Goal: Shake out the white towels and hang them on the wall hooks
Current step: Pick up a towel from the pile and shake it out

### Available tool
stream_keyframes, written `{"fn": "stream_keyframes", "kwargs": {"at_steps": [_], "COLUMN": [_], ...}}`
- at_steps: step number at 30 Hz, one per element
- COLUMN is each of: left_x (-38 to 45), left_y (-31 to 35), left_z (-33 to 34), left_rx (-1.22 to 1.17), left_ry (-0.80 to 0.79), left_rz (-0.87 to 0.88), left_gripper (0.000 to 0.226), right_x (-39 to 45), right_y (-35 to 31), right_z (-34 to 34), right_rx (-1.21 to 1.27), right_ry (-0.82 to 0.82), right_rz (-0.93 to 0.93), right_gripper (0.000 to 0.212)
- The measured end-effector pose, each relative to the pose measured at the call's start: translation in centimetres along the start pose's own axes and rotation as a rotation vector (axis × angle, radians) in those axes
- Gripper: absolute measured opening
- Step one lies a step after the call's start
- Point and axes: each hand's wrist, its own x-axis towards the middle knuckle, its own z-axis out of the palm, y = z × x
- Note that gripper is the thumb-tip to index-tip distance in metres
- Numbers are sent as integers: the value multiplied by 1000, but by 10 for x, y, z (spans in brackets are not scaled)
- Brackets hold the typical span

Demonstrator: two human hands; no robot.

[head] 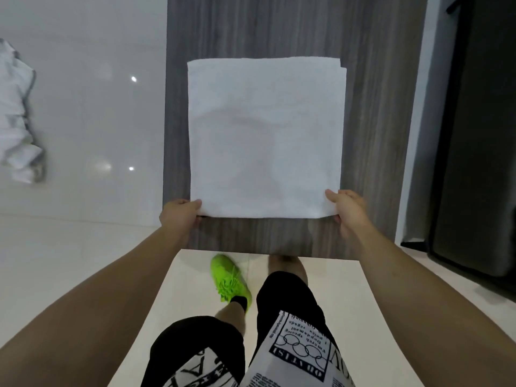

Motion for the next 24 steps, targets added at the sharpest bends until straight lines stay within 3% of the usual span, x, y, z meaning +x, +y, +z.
{"fn": "stream_keyframes", "kwargs": {"at_steps": [6, 13, 15, 18, 24], "left_x": [-8, -8, -8, -8, -13], "left_y": [-7, -25, -29, -32, -30], "left_z": [-6, 0, 1, 3, 1], "left_rx": [-87, -133, -122, -112, -112], "left_ry": [11, -90, -122, -141, -165], "left_rz": [-65, -130, -147, -173, -284], "left_gripper": [13, 10, 10, 10, 11], "right_x": [-7, -9, -11, -16, -23], "right_y": [14, 41, 47, 55, 65], "right_z": [-15, -13, -11, -10, -20], "right_rx": [318, 162, 142, 244, 308], "right_ry": [132, 347, 405, 392, 338], "right_rz": [142, 229, 240, 300, 287], "right_gripper": [19, 6, 15, 26, 18]}}
